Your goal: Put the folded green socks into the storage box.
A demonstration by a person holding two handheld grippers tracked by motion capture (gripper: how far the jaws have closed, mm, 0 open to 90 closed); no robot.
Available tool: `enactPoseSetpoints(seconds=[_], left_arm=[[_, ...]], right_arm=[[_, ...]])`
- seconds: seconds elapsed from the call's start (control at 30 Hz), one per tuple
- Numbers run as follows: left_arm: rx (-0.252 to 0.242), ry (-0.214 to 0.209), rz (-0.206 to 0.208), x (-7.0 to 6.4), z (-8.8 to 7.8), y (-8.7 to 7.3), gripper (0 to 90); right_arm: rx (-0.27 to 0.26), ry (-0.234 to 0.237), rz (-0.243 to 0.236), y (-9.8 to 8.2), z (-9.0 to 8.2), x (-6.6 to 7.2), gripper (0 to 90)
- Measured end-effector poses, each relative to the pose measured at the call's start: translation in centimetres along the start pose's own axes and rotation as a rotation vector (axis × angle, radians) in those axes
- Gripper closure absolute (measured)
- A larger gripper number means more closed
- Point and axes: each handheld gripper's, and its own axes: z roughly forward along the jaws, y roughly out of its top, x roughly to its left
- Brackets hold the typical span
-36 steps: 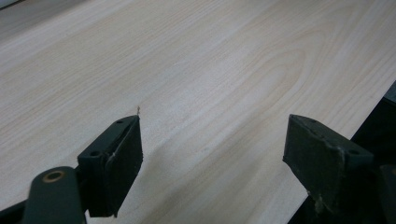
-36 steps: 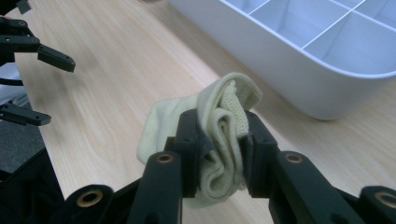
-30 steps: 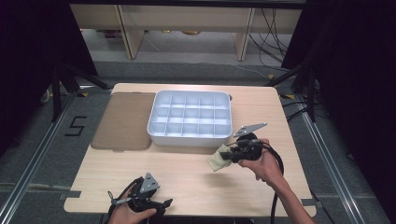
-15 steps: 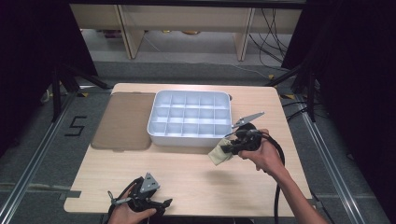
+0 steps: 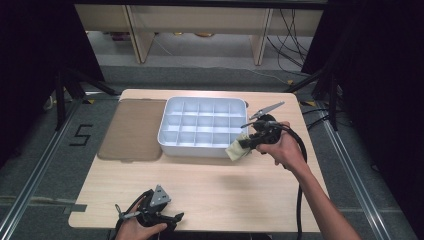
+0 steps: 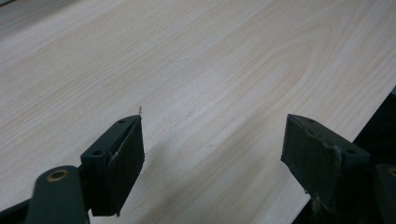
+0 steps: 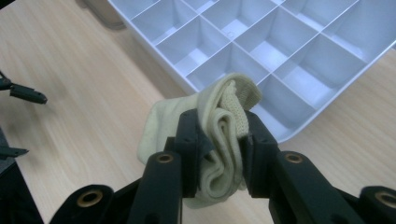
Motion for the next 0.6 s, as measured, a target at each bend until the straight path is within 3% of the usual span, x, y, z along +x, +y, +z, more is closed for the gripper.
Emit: enactPoseSetpoints(seconds=[0.03, 0.13, 0.2, 0.27, 0.47, 0.53, 0.6], left_arm=[[0.000, 0.001, 0.002, 0.0, 0.0, 0.0, 20.2], [-0.002, -0.003, -0.009, 0.0, 0.0, 0.0, 20.3], [0.000, -0.001, 0.006, 0.1, 0.0, 0.0, 20.3], [-0.002, -0.001, -0.009, 0.0, 0.0, 0.0, 20.3], [-0.005, 0.000, -0.010, 0.0, 0.1, 0.0, 20.4], [-0.001, -0.002, 0.012, 0.2, 0.0, 0.0, 20.3], [0.000, 0.000, 0.002, 0.1, 0.0, 0.0, 20.4]], right_arm=[[0.005, -0.002, 0.017, 0.2, 0.0, 0.0, 72.0], [0.027, -0.031, 0.009, 1.0, -0.1, -0.6, 72.0], [0.028, -0.036, 0.027, 1.3, 0.0, -0.8, 72.0], [0.025, -0.053, 0.015, 1.7, 0.1, -1.2, 72.0], [0.038, -0.083, 0.023, 2.7, 1.0, -2.1, 72.0], [0.046, -0.102, 0.018, 3.0, 1.4, -2.4, 72.0], [0.058, -0.114, 0.024, 3.2, 1.8, -2.6, 72.0]])
